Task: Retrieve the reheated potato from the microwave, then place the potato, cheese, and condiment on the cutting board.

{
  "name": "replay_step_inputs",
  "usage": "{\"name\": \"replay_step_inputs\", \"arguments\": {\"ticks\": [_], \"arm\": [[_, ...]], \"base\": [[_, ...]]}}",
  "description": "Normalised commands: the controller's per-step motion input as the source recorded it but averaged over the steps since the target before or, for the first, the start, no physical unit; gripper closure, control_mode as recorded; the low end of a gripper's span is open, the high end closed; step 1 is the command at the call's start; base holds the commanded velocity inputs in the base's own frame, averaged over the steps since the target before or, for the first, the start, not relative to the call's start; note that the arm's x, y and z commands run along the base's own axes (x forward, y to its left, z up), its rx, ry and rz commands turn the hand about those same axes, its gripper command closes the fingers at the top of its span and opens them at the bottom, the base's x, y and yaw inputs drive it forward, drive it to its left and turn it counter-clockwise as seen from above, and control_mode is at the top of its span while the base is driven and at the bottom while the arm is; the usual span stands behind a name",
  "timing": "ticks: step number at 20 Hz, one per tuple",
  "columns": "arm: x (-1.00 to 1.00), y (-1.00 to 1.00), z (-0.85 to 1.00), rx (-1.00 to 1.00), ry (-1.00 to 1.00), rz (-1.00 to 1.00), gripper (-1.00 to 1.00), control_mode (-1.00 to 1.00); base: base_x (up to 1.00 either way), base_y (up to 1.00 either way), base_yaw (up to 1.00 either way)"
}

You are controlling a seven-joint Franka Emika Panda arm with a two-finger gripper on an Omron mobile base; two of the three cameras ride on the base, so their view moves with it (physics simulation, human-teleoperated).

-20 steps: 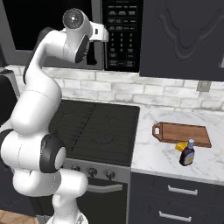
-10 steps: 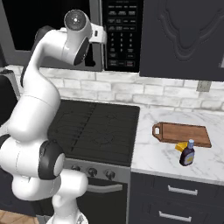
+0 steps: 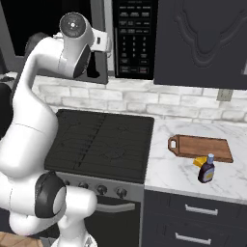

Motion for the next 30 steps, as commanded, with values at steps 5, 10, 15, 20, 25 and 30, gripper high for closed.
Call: {"name": "replay_step_inputs", "arguments": {"ticks": [5,10,15,20,25,30], "arm": [[-0.58,0.19,0.35,0.0,0.06,0.0,1.0,-1.0],[-0.67,0.16,0.33,0.0,0.03,0.0,1.0,-1.0],[-0.72,0.21,0.25,0.0,0.0,0.0,1.0,-1.0],[-0.68,0.24,0.26,0.0,0.08,0.01,1.0,-1.0],[-0.66,0.32,0.21,0.0,0.05,0.01,1.0,-1.0],[-0.65,0.4,0.17,0.01,0.0,0.0,1.0,-1.0]], "base": [[0.0,0.0,0.0],[0.0,0.0,0.0],[0.0,0.0,0.0],[0.0,0.0,0.0],[0.0,0.0,0.0],[0.0,0.0,0.0]]}}
